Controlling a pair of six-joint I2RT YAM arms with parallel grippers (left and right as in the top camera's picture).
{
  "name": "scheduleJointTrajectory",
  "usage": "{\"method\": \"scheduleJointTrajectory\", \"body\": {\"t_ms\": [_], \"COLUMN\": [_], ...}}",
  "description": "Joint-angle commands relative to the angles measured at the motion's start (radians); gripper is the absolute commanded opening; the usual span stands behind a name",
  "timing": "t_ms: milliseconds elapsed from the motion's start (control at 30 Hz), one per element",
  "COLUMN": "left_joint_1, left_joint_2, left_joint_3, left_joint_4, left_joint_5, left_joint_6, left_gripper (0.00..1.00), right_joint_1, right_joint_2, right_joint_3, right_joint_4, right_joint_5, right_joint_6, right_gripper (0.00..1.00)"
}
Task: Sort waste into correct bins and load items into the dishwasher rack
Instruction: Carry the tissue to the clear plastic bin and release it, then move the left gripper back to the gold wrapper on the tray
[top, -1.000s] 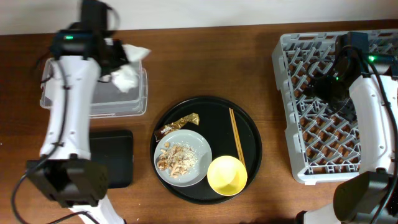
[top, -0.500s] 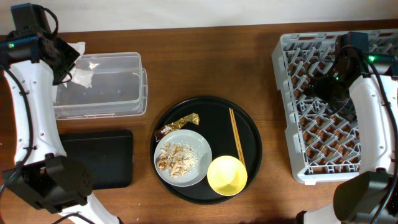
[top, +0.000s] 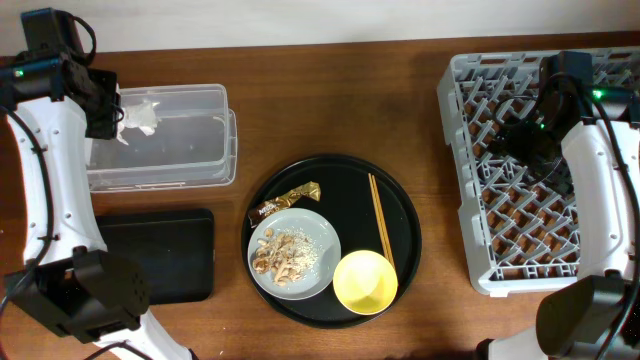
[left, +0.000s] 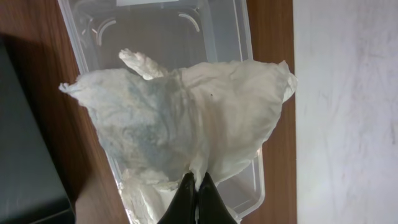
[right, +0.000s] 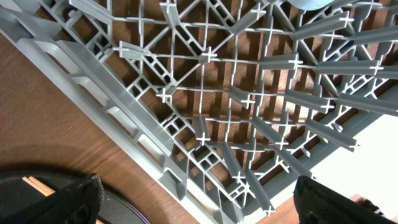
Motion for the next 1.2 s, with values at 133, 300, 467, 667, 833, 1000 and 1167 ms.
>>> {"method": "scheduleJointTrajectory", "body": {"t_ms": [133, 300, 467, 667, 833, 1000, 1167], "left_joint_1": [-0.002, -0.002, -0.002, -0.003, -0.053, -0.248, -0.508], "left_joint_2": [0.057, 0.062, 0.061, 0.053, 0.016, -0.011, 0.000], "left_joint_3": [-0.008, -0.008, -0.008, -0.003, -0.003, -0.003, -0.006], "left_joint_4": [-0.005, -0.005, -0.008, 0.011, 0.056, 0.047, -0.025], "left_joint_5": [0.069, 0.084, 0.093, 0.338, 0.530, 0.575, 0.344], "left_joint_6": [-0.054, -0.054, -0.019, 0.267, 0.543, 0.889, 1.141], "left_gripper": [0.10, 0.60, 0.72, 0.72, 0.73, 0.79, 0.95], "right_joint_1": [-0.005, -0.005, -0.005, -0.005, -0.005, -0.005, -0.005], "right_joint_2": [0.003, 0.003, 0.003, 0.003, 0.003, 0.003, 0.003], "right_joint_3": [0.002, 0.002, 0.002, 0.002, 0.002, 0.002, 0.002], "right_joint_4": [-0.003, -0.003, -0.003, -0.003, -0.003, -0.003, -0.003], "right_joint_5": [0.020, 0.020, 0.020, 0.020, 0.020, 0.020, 0.020], "right_joint_6": [0.009, 0.009, 0.009, 0.009, 0.009, 0.009, 0.009], "right_gripper": [0.99, 0.99, 0.99, 0.99, 0.99, 0.99, 0.99]}}
